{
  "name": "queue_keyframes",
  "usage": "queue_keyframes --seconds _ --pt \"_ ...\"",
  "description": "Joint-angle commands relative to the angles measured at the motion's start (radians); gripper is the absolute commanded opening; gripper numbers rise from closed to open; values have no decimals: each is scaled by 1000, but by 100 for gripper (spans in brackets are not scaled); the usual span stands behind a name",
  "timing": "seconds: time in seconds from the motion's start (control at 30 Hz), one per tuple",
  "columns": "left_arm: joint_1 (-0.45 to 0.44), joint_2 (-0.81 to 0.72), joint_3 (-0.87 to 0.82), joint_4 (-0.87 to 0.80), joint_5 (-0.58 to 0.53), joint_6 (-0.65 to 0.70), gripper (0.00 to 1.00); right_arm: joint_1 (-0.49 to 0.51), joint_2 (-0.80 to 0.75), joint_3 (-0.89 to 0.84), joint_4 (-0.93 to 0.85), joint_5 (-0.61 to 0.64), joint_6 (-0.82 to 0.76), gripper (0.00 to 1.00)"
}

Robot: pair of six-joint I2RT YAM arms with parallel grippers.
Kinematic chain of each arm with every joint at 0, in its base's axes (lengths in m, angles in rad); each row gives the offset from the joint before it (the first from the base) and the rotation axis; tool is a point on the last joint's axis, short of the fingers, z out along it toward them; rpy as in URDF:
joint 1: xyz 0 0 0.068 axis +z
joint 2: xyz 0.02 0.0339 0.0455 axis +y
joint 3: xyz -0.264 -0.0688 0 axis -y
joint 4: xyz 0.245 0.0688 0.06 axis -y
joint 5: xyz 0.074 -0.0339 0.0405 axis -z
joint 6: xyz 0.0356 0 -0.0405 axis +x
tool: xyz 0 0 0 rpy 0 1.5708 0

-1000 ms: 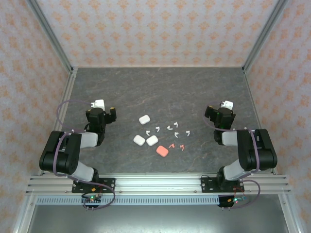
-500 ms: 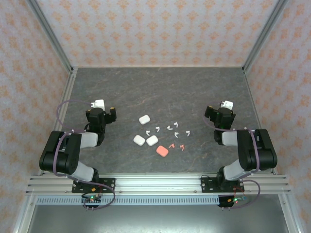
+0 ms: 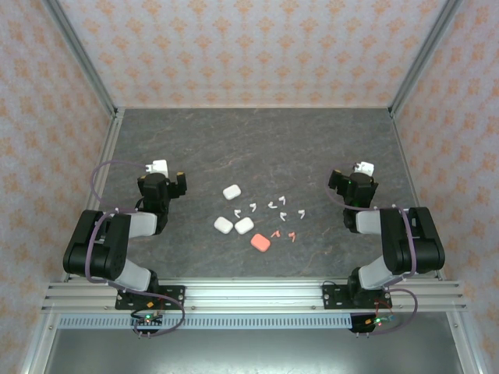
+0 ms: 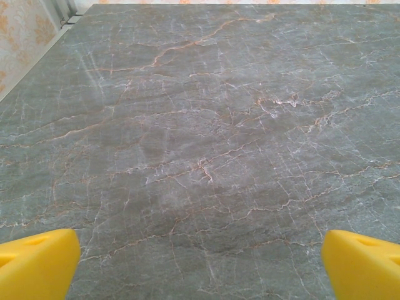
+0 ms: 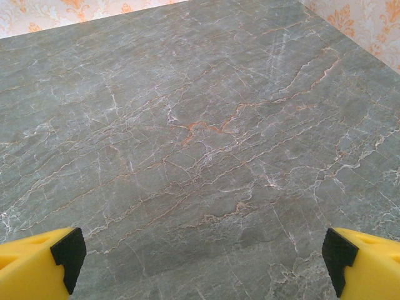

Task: Insert the wireless bluetooth earbuds into the charging case

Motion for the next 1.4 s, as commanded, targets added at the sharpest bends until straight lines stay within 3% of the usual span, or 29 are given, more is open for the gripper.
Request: queue_keyframes --seconds 0.0,0.2,0.4,0.6,0.7,0.87,1.0,1.2,1.37 --pt "-11 -91 36 -58 -55 7 100 4 -2 23 24 16 -10 99" --pt "-12 -299 115 -352 -59 -62 100 4 -122 62 -150 28 1 99" --pt "-15 -373 268 -709 42 -278 100 4 -291 131 -429 -33 71 99" --pt "-23 -403 342 -957 181 -441 100 13 -417 260 -801 -258 121 100" --pt "-41 -402 339 -1005 272 -471 100 49 -442 342 -1016 -326 130 97" --pt "-101 -419 299 -995 291 -523 100 168 -463 428 -1277 -368 151 91" --pt "-128 -419 257 -912 316 -602 100 338 -467 453 -1398 -310 181 89" --pt "-146 -388 288 -918 303 -597 100 583 -418 453 -1435 -223 258 88" --pt "-150 -386 286 -910 289 -602 100 772 -282 487 -1440 -153 279 87"
